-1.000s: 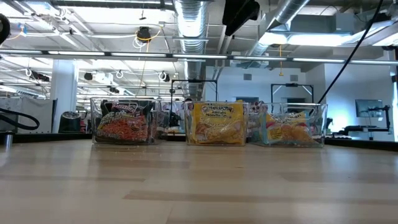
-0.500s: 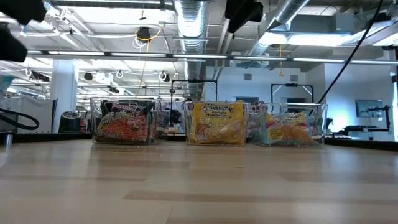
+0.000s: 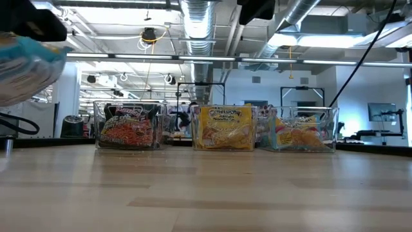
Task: Sort Maruchan noodles
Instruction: Put the blue noodle pack into the right transparent bin
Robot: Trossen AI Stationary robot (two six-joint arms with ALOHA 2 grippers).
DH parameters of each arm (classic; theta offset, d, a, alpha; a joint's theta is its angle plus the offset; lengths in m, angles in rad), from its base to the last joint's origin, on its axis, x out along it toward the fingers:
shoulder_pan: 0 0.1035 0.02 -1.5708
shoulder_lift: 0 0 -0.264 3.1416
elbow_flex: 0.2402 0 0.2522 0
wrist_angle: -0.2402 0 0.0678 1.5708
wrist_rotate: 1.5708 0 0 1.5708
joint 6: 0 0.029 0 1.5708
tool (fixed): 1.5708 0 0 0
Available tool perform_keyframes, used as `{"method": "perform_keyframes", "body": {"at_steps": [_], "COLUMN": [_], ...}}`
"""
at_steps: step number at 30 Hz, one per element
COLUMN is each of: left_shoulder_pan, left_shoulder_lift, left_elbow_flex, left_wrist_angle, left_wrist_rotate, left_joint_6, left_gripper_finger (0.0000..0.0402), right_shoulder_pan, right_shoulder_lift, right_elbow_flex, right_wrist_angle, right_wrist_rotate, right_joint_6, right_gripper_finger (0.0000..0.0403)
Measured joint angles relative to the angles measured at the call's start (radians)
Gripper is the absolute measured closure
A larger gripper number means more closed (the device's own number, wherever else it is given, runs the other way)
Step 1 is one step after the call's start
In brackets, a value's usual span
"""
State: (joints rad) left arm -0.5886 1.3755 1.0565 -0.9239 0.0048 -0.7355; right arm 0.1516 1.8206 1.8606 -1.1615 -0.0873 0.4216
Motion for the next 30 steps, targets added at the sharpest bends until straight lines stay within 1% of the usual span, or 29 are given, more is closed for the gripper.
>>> {"method": "perform_keyframes", "body": {"at_steps": [6, 16, 25, 30], "left_shoulder_pan": [0.076, 0.223, 0.346, 0.401], "left_shoulder_lift": [-0.073, -0.172, -0.224, -0.232], "left_elbow_flex": [0.000, 0.000, 0.001, 0.001], "left_wrist_angle": [-0.021, -0.025, -0.028, -0.011], "left_wrist_rotate": [-0.021, -0.021, -0.013, -0.013], "left_joint_6": [0.093, 0.292, 0.463, 0.535], "left_gripper_finger": [0.0401, 0.0401, 0.0401, 0.0401], "right_shoulder_pan": [-0.003, -0.033, -0.062, -0.071], "right_shoulder_lift": [0.000, 0.000, 0.000, 0.000], "right_elbow_flex": [0.000, 0.000, 0.000, 0.000], "right_wrist_angle": [0.049, 0.142, 0.209, 0.232], "right_wrist_rotate": [-0.019, -0.021, -0.020, -0.021], "right_joint_6": [0.046, 0.042, 0.050, 0.077], "right_gripper_finger": [0.0209, 0.0208, 0.0175, 0.0174]}}
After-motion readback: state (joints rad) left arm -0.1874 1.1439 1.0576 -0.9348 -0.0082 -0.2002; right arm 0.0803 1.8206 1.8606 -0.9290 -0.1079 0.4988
